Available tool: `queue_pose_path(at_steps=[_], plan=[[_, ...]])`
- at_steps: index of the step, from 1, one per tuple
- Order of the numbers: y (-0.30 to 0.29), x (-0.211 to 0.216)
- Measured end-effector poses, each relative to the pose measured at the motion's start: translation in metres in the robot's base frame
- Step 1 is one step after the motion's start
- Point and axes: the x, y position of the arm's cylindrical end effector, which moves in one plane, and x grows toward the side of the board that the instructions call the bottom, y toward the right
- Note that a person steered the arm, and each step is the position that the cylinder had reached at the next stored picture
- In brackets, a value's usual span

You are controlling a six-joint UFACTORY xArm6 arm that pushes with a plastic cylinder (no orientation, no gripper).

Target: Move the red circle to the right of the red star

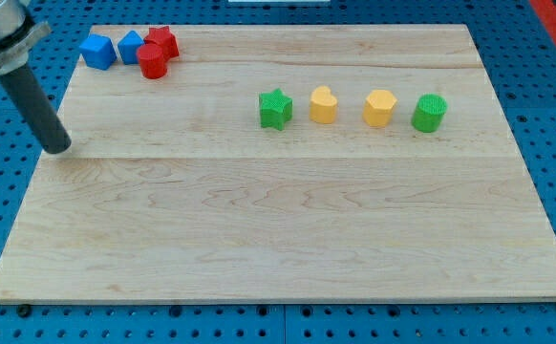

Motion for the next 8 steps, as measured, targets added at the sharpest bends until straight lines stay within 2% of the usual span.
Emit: queue_pose_path(at_steps=[4,6,8], plan=[[0.018,-0.089],[0.017,-0.120],[0.074,-0.128]])
